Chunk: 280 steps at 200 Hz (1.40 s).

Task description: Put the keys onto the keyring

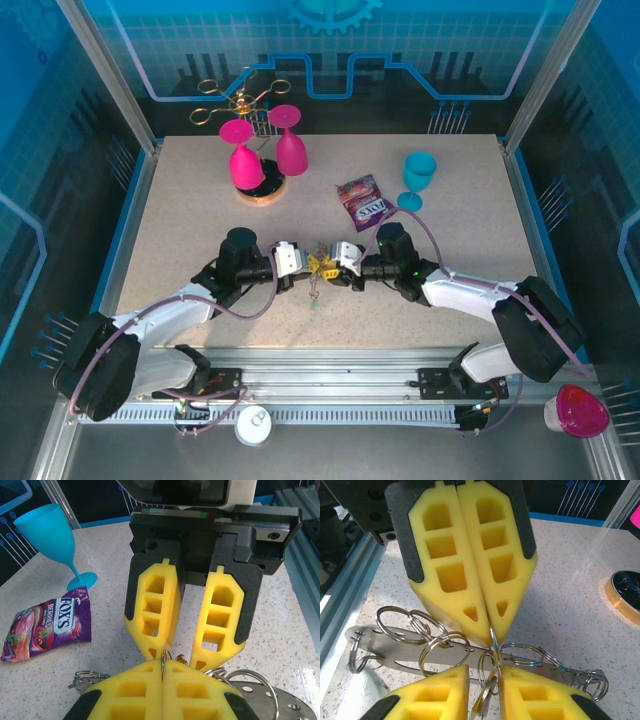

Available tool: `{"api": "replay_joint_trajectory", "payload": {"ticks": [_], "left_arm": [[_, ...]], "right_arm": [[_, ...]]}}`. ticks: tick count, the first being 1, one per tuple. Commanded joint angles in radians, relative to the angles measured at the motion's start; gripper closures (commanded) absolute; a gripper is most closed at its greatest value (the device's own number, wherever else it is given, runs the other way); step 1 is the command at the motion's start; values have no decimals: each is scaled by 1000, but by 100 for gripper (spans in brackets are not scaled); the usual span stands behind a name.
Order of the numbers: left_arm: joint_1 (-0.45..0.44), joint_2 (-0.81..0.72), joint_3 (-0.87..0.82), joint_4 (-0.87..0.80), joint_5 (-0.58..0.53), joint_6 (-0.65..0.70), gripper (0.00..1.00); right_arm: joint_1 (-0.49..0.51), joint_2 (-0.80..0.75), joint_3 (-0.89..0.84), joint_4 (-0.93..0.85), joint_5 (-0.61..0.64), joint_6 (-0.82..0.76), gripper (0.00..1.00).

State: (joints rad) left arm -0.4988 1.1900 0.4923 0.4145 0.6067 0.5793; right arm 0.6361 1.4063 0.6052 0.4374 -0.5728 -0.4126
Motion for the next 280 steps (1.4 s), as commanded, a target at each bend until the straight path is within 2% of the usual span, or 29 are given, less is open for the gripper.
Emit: {"api": "replay_joint_trajectory", "payload": {"ticks": [1,61,125,179,205,248,280], "left_arm": [[8,-20,-12,86,45,-30,100],[11,-19,-14,82,57,-23,100],[11,-16,-12,94,67,-34,100],[11,-3,-29,192,65,-99,100],[11,2,-33,206,64,-113,100],[13,12,-47,288,62,-172,100],[19,46,-52,376,67,-228,100]], "right_arm": [[-38,-26,-35,94,-47,71,75],[-67,-52,-53,121,-82,123,81],[-65,-14,-36,128,-93,131,75],[-52,29,-41,157,-107,149,71],[-52,36,-33,196,-110,177,78],[-21,43,-10,179,-81,172,100],[58,69,69,20,-17,67,100]]}}
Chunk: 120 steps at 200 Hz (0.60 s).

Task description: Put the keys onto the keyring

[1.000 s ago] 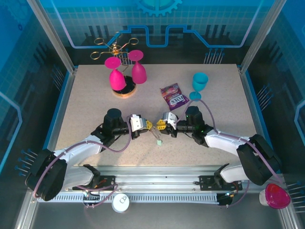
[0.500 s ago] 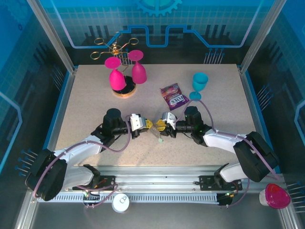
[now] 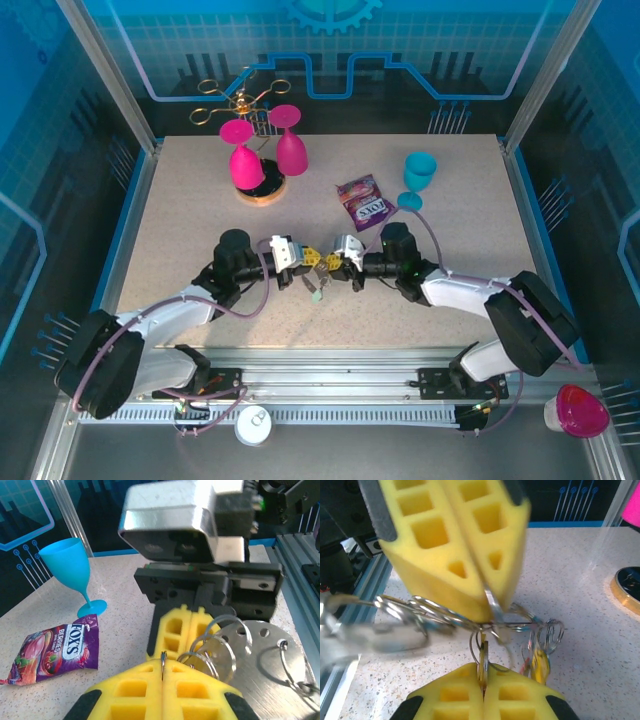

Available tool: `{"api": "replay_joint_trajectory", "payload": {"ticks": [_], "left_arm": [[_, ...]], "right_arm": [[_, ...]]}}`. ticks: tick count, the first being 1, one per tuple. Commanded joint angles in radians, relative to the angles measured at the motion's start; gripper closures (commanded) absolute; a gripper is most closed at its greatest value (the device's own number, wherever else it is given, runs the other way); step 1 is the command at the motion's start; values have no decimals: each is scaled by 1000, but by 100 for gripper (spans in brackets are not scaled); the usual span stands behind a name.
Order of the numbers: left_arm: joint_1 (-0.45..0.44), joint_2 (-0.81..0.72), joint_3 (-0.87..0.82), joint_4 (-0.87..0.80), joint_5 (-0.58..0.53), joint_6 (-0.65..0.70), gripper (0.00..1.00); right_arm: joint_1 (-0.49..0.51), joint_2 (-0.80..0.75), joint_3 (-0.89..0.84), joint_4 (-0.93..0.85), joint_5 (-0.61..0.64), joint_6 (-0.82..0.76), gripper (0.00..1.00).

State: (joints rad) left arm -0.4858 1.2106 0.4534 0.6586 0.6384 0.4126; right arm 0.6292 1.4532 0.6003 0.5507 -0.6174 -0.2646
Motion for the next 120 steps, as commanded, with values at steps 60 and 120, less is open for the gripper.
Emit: {"api": "replay_joint_trajectory", "payload": {"ticks": [60,120], "left_arm": [[22,46,-23,200,42,-104,100],[47,-14,-19,44,78,-44,100]], "right_arm": [[47,3,87,-170,110,-99,100],[-12,-110,59,-233,220,-122,100]]}}
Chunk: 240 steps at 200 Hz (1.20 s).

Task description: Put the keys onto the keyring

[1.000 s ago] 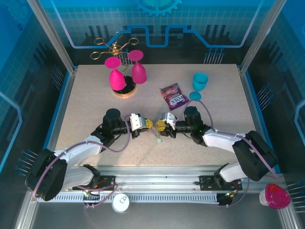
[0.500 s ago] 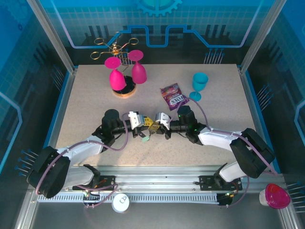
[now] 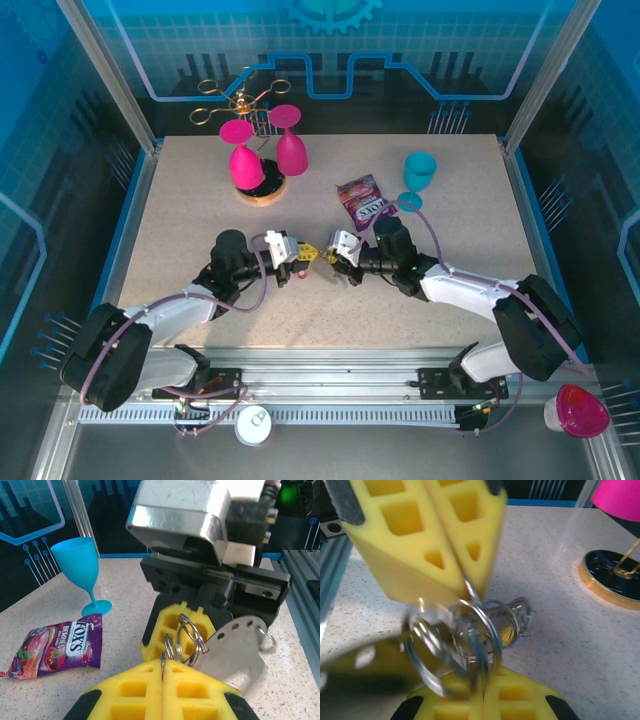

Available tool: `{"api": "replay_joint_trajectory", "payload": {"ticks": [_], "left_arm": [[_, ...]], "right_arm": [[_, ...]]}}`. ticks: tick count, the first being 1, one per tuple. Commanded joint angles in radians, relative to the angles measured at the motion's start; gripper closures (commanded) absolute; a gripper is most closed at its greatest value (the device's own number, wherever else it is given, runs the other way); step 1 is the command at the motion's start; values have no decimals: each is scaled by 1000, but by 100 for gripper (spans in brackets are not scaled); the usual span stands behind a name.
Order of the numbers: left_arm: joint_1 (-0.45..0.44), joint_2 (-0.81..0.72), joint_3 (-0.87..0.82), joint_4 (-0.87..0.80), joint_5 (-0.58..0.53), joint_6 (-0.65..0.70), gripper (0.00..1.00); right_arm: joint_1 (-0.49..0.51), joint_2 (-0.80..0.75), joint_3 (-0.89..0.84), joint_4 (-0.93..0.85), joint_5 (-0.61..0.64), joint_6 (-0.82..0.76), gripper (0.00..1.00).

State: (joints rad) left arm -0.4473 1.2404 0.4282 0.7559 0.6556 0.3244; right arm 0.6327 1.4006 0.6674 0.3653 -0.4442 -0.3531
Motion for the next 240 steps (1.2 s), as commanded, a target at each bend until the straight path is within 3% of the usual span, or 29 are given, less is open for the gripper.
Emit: {"api": "replay_joint_trajectory", "payload": {"ticks": [1,88,130,175,194,220,240], "left_arm": [[8,-45,7,-56,62,47,100],[12,-39,58,-333,68,196,100],[12,-46,72,-416,40,248,100],[12,-110,44,-332,-21,200,55],[21,-132,-21,-113,-151,94,41],[44,-159,-131,223,-485,-92,23],[50,-241,-174,251,-746,-177,17]], "right_arm": [[-16,-59,-8,-49,47,-34,100],[29,-163,40,-140,89,-129,100],[77,-159,79,-218,266,-209,100],[129,-127,171,-339,489,-358,100],[146,-104,231,-382,515,-405,100],[175,-51,307,-407,496,-429,100],[206,16,370,-399,477,-431,100]]}}
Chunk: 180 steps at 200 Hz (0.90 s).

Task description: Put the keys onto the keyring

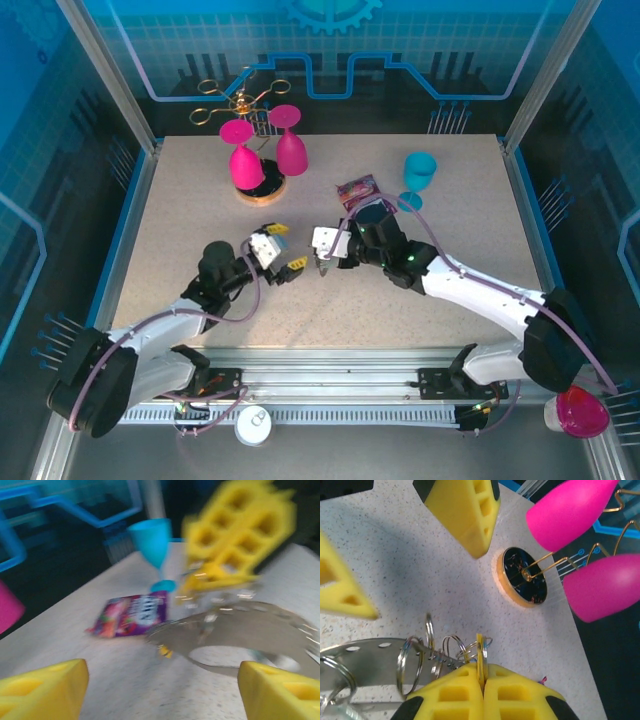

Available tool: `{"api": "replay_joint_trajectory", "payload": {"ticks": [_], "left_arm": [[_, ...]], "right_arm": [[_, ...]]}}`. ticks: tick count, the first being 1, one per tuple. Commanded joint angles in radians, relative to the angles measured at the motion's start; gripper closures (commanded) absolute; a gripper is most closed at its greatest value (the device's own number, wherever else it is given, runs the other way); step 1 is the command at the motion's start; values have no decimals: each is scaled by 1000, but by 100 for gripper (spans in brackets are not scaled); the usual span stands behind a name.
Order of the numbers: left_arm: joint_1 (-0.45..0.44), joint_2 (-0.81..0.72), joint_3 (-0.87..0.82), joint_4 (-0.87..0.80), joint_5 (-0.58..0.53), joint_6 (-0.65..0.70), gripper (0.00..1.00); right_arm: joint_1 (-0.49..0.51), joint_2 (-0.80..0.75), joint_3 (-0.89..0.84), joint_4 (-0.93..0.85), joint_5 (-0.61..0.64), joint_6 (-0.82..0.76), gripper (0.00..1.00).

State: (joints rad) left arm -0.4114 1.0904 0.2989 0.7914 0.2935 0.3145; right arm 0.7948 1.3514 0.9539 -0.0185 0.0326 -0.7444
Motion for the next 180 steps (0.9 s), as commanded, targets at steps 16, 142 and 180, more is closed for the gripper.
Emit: {"api": "replay_joint_trajectory", "payload": {"ticks": [16,142,180], "left_arm": [[17,-190,-33,92,-578,-204,16],[140,-379,28,-300,-882,-451,12],[145,-299,44,-311,-830,-497,12]], "right_arm": [[72,141,147,20,-7,-33,100],[124,317,-24,97,50,-71,100],[125,274,-159,-20,211,-167,97]]}}
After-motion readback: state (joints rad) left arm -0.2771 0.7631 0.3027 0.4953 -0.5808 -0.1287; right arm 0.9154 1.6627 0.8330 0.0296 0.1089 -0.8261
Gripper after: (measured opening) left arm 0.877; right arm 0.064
